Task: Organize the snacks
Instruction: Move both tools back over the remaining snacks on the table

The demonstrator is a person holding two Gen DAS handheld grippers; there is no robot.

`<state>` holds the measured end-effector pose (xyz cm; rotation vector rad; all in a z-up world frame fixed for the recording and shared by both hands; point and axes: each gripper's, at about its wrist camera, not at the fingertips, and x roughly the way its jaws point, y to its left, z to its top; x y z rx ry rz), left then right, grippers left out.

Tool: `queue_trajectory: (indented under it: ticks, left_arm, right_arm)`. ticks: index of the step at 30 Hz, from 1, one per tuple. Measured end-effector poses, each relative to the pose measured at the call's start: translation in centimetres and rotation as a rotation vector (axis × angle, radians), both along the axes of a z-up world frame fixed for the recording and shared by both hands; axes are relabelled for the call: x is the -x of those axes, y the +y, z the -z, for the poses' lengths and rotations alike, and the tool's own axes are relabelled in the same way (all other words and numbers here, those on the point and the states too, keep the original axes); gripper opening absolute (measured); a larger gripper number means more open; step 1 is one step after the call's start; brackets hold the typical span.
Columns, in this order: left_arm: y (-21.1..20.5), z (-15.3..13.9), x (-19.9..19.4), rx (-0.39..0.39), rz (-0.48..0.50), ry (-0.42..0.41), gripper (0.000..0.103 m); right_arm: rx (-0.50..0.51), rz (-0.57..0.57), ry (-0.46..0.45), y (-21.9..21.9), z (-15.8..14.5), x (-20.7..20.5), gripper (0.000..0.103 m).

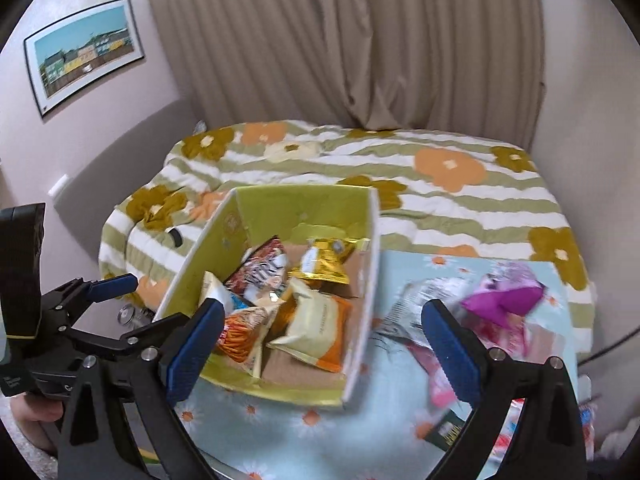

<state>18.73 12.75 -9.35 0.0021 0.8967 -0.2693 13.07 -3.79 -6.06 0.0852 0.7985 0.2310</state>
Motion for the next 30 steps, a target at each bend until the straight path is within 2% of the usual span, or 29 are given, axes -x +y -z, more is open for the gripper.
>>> queue_trajectory:
  ticks: [8,14,22,30]
  left_arm:
    - [-5.9,-0.3,1.7,0.006,0.100,-0.013,0.101]
    - [-12.6,-0.2,3.4,0.012,0.115,-0.011,0.101]
    - [-22.4,1.4,5.7,0.011,0.122,0.047,0.101]
    - [-30.1,4.8,6.2,0.014,0.113,0.118,0.101]
  right_arm:
    - [0.048,0.136,-0.037,-5.8,-0.7,4.2,0.098]
    - [0.117,0.211,-0.047,-12.0,-0.5,7.3,0.098]
    - [0.173,0.244,-0.006,-21.2,1.1,11.6,0.098]
    - [0.191,0.215,0.045,-27.5,4.6,14.1,0.098]
